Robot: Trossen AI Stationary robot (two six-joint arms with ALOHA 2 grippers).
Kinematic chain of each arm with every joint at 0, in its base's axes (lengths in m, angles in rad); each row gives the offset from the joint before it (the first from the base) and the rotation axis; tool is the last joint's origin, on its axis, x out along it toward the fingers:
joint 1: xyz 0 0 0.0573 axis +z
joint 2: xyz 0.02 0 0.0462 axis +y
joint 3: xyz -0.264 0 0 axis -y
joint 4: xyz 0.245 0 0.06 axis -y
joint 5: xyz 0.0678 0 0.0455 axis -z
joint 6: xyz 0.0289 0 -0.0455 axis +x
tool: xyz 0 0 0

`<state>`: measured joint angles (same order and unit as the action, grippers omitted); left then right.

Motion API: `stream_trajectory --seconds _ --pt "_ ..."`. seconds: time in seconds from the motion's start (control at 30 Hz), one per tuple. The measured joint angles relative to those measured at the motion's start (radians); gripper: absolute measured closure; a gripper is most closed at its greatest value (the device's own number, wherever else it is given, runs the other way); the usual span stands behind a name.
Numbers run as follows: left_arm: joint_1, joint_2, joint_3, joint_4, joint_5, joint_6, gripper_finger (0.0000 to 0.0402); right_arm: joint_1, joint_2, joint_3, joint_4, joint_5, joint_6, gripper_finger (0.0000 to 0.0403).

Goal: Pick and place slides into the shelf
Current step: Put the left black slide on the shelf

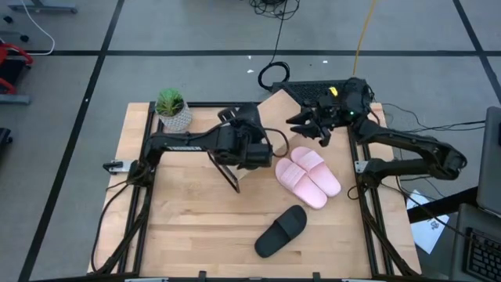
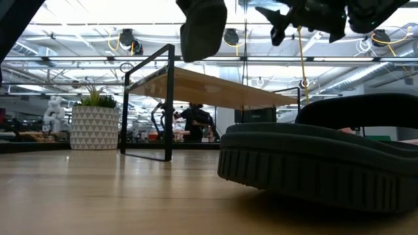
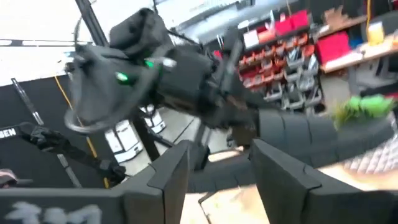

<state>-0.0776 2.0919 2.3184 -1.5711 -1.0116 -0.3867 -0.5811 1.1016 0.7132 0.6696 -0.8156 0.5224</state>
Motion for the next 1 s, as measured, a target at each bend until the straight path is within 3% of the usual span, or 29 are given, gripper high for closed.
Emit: stream_trajectory --seconds 0.2,0.37,0.53,0.67,1.0 --pt "-0.044 0.0 0.0 0.002 -0.037 0.038 0.0402 0.035 0.072 0.0 0.036 -0.026 -0.013 0.0209" --pt "-0.075 0.0 0.0 0.005 -0.037 0.042 0.0402 0.048 0.11 0.003 0.168 -0.022 -0.003 0.0186" --pt "-0.079 0.0 0.036 0.007 -0.012 0.0 0.0401 0.083 0.142 0.045 0.166 0.009 0.065 0.0167" --pt "-0.052 -0.001 0.038 0.021 -0.01 -0.038 0.0401 0.142 0.155 0.071 0.16 0.011 0.026 0.0156" --pt "0.008 0.0 0.037 0.036 0.043 -0.077 0.0401 0.173 0.156 0.084 0.065 0.187 -0.039 0.0151"
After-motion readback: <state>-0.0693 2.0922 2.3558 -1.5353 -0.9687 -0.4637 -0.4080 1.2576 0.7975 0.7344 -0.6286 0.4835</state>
